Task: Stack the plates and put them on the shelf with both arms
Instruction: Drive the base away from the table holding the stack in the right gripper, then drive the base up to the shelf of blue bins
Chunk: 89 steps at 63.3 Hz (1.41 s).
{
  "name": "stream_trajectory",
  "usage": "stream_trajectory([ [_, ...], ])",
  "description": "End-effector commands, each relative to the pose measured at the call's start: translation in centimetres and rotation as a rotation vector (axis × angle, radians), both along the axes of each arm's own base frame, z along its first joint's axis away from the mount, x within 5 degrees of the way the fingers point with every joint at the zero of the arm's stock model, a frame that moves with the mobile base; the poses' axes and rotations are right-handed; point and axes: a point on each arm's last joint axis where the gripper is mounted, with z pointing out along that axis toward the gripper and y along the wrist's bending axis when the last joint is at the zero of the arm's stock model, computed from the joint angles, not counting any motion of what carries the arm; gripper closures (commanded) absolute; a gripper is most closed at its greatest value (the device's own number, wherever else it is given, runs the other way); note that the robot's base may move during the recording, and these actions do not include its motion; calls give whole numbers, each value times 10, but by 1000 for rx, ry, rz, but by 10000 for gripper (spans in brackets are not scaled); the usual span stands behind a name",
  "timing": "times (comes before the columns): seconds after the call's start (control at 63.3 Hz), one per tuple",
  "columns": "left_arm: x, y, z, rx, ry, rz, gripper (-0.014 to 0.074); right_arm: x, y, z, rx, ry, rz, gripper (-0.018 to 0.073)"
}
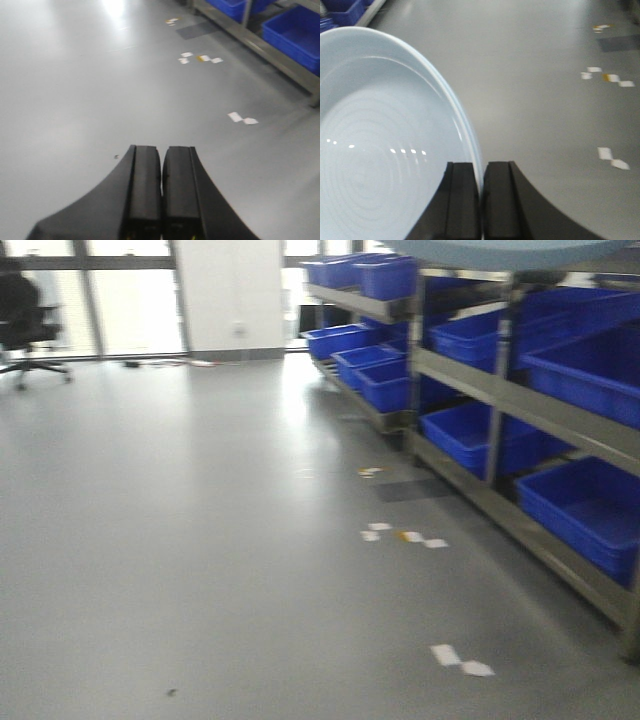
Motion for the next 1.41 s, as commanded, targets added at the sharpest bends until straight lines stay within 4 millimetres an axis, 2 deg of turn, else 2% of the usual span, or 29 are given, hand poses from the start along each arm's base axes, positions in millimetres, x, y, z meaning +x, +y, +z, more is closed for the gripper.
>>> stream_trajectory([
  [0.0,4,0,16,-33,-102,13,512,0,-2,20,60,-121,-30,503],
  [1.39,4,0,16,-33,-100,13,512,0,-2,19,59,-117,-29,503],
])
